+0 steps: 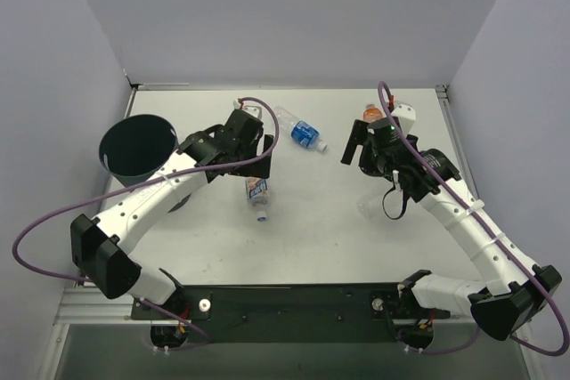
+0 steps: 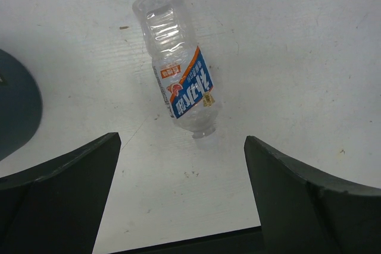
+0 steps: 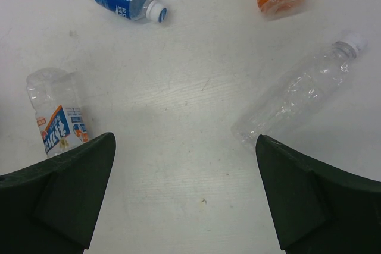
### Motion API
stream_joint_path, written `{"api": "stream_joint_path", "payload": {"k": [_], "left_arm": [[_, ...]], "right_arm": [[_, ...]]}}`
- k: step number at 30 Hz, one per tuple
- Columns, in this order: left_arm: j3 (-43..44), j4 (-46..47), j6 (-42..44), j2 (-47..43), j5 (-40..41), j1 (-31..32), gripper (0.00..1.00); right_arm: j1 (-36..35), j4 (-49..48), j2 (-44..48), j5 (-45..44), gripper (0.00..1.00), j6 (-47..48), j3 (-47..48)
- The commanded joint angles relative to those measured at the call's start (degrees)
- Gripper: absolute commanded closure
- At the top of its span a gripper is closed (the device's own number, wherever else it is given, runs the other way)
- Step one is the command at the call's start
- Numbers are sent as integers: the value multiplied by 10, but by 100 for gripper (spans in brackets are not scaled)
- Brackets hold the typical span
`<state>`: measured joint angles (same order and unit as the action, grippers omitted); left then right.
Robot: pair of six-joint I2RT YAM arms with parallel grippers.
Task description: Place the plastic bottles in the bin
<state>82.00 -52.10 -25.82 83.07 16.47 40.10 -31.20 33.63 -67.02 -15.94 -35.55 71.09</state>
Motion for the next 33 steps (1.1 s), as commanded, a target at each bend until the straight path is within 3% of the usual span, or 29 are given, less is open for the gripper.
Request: {"api": "stream_joint_path", "payload": {"k": [1, 16, 33], "left_arm": [[-7, 44, -25, 30, 4, 6, 2], [-25, 64, -122, 133, 136, 30, 6], [-43, 117, -138, 197, 139, 31, 6]], "right_arm": [[0, 3, 4, 1, 1, 6, -8], [0, 3, 8, 29, 2, 7, -24], [0, 3, 16, 43, 3, 14, -41]]}}
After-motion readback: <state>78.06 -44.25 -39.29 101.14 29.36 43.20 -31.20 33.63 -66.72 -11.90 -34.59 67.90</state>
